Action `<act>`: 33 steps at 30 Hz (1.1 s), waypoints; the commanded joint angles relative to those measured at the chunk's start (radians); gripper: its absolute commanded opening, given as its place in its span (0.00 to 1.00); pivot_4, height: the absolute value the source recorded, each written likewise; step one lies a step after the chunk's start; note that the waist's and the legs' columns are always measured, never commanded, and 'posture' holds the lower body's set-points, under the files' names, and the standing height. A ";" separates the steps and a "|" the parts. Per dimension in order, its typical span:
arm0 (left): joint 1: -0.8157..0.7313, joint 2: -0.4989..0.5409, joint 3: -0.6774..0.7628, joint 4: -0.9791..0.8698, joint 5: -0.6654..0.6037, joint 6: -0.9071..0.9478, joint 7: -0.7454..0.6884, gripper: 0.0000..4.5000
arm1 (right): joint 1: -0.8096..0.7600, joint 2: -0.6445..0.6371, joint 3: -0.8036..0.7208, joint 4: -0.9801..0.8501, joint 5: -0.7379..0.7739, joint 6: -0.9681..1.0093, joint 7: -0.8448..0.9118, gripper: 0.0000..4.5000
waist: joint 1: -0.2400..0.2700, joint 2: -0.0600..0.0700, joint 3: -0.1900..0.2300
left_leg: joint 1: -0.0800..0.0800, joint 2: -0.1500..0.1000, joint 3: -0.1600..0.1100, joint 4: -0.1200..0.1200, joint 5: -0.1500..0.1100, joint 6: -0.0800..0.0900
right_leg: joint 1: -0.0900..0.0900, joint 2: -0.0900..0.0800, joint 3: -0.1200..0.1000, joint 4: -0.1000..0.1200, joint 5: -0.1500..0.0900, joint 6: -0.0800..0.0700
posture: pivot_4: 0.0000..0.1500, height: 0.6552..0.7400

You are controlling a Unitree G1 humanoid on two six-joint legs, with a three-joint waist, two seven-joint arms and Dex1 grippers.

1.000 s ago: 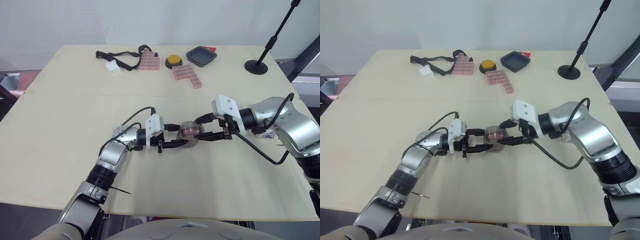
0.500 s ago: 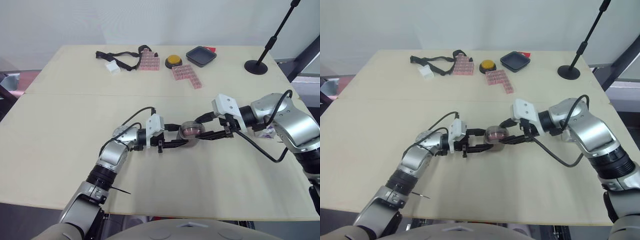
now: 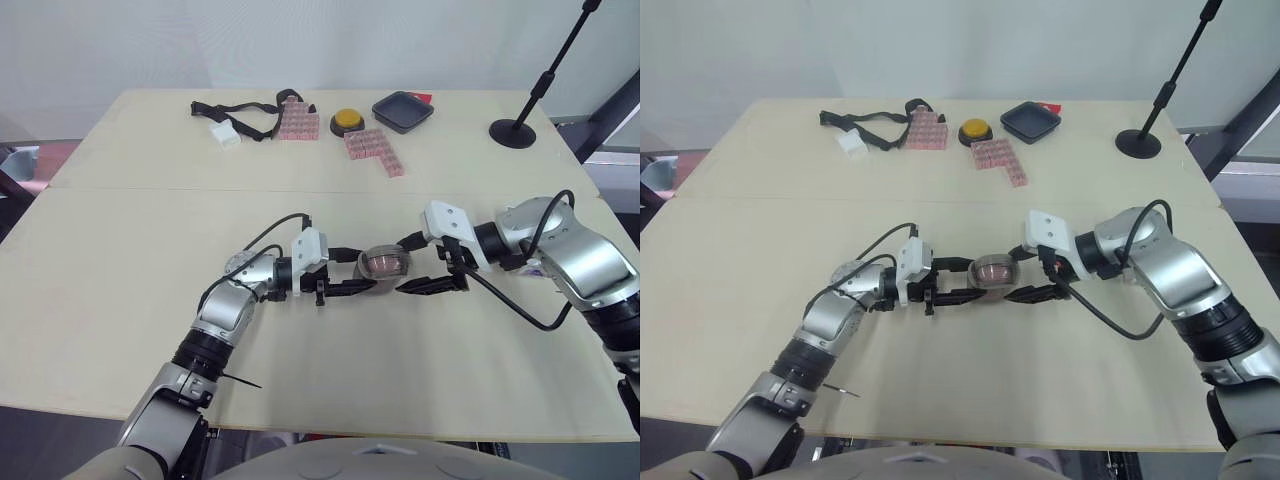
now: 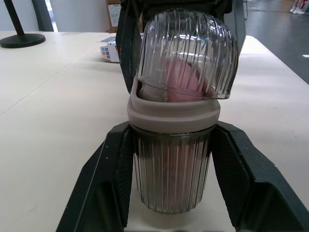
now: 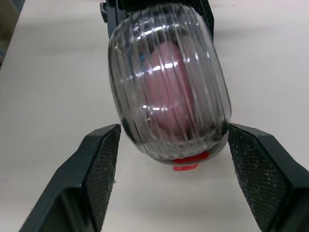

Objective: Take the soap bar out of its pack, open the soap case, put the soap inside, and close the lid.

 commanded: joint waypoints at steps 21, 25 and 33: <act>0.002 0.011 0.001 -0.023 0.002 -0.002 -0.002 0.42 | 0.041 -0.047 -0.069 -0.027 -0.001 0.007 -0.011 0.79 | 0.000 0.000 0.000 | 0.000 0.000 0.000 0.000 0.000 0.000 | 0.000 0.000 0.000 -0.001 0.000 0.000 | 1.00 1.00; 0.002 0.012 0.002 -0.024 0.000 -0.001 -0.003 0.42 | 0.073 -0.065 -0.096 -0.020 0.001 0.010 -0.022 0.79 | 0.000 0.000 0.000 | 0.000 0.000 0.000 0.000 0.000 0.000 | 0.000 0.000 0.000 -0.002 0.000 0.000 | 1.00 1.00; 0.003 0.012 0.003 -0.028 -0.002 0.003 -0.003 0.42 | 0.173 -0.107 -0.188 -0.019 0.011 -0.001 -0.047 0.48 | 0.001 0.000 0.000 | 0.000 0.000 0.000 -0.001 0.000 0.000 | 0.000 0.000 0.000 -0.003 0.000 0.000 | 1.00 1.00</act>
